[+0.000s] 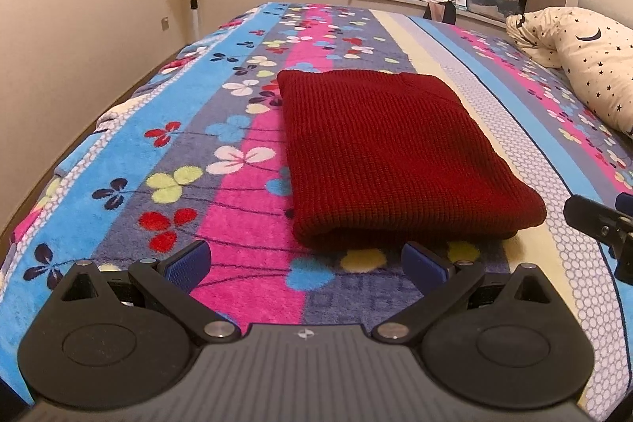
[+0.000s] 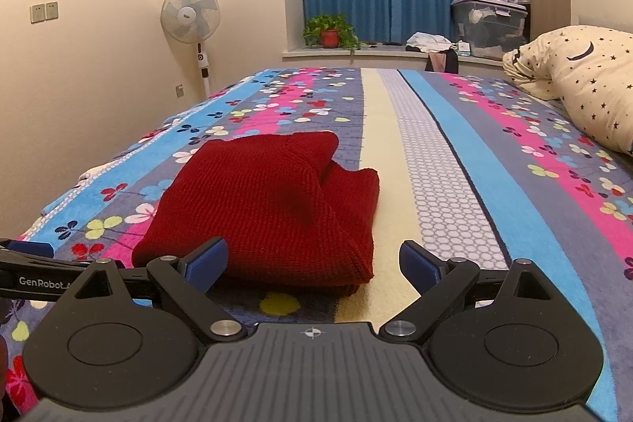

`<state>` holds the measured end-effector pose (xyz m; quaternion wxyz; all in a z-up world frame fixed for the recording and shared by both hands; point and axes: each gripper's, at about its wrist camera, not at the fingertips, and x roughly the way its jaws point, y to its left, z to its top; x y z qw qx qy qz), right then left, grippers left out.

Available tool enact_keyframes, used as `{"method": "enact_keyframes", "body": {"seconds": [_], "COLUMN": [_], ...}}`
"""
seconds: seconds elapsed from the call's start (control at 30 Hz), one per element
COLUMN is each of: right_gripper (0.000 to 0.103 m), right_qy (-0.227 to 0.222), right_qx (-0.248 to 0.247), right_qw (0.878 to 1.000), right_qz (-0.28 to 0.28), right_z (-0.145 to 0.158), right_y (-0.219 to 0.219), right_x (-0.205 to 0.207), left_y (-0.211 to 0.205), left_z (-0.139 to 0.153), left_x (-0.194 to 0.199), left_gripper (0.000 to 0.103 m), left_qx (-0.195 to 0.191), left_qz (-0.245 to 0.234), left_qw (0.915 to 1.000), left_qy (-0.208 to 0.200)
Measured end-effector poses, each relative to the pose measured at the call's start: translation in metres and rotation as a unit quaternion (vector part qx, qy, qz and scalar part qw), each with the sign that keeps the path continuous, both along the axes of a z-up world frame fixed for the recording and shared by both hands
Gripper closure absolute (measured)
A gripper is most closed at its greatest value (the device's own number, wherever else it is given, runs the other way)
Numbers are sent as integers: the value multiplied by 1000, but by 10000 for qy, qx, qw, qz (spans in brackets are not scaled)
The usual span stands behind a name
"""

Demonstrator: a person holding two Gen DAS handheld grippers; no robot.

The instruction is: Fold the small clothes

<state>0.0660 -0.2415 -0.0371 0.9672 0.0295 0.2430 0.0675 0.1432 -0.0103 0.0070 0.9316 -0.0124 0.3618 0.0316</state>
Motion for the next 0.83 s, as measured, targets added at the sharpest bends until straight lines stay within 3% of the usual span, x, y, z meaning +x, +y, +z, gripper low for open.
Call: {"method": "enact_keyframes", "body": {"seconds": [0.83], "right_gripper": [9], "right_qy": [11], "right_qx": [-16], "right_qw": [10000], "right_qz": [33], "right_z": [-1], "right_y": [-1], "right_x": [1], "left_y": [-6], "left_z": [3], "left_x": [-3], "left_gripper": [0], "left_qx": [32], "left_qz": [-83], "left_qw": [9999], "left_qy": [-66]}}
